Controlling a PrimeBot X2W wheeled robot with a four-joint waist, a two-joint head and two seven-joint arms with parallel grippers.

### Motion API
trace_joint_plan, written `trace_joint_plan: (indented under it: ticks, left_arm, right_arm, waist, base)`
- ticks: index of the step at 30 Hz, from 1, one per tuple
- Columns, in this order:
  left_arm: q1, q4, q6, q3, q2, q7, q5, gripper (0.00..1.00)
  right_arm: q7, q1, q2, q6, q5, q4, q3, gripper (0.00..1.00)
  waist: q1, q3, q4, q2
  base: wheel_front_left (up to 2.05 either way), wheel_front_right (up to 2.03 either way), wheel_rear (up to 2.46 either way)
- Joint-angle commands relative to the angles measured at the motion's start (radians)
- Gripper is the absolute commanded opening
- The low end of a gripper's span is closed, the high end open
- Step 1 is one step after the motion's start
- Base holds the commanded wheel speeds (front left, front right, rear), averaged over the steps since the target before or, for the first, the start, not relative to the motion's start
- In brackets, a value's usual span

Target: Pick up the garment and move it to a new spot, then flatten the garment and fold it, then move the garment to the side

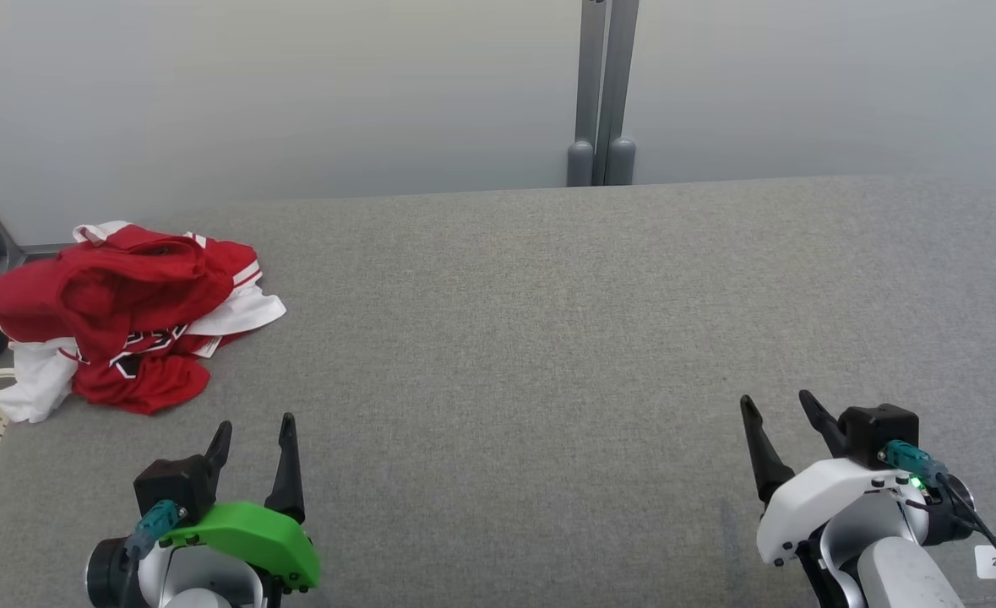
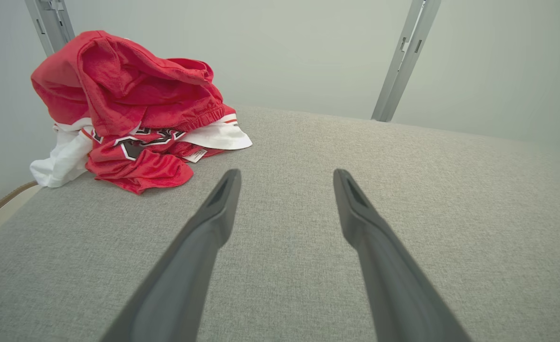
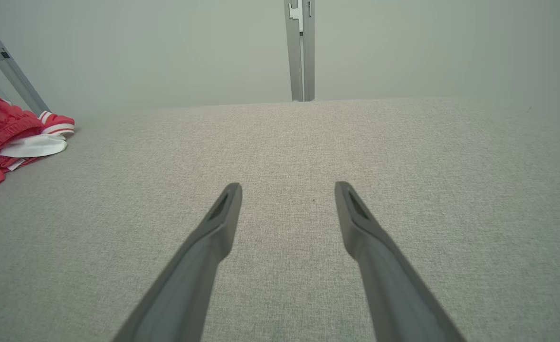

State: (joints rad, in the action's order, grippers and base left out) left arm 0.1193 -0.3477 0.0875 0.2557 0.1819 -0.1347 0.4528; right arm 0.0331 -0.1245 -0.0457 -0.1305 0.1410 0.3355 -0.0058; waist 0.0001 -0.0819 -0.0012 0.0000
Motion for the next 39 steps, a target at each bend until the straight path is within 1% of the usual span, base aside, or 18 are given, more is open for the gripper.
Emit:
trace_joint_plan:
  ticks: [1, 19, 34, 39]
  left_arm:
    - [0.019, 0.004, 0.006, 0.005, 0.012, -0.008, -0.020, 1.00]
    - [0.022, -0.004, 0.036, 0.042, 0.033, -0.027, -0.109, 1.00]
    - [0.022, -0.009, 0.038, 0.046, 0.037, -0.026, -0.086, 1.00]
    - [0.022, -0.004, 0.054, 0.031, 0.025, -0.039, -0.072, 1.00]
  right_arm:
    - [0.008, -0.009, -0.006, 0.000, -0.027, 0.003, 0.004, 1.00]
    - [0.033, -0.019, -0.007, 0.000, -0.154, 0.033, 0.015, 1.00]
    - [0.040, -0.019, -0.007, 0.000, -0.134, 0.039, 0.017, 1.00]
    - [0.039, -0.008, -0.006, 0.000, -0.123, 0.035, 0.016, 1.00]
  waist:
    - [-0.0001, -0.001, 0.000, 0.0000]
    - [-0.0001, -0.015, 0.000, 0.0000]
    - [-0.0001, -0.014, 0.005, 0.0000]
    - [-0.0001, -0.012, 0.035, 0.0000]
  base:
    - [0.00, 0.00, 0.00]
    - [0.00, 0.00, 0.00]
    - [0.00, 0.00, 0.00]
    - [0.00, 0.00, 0.00]
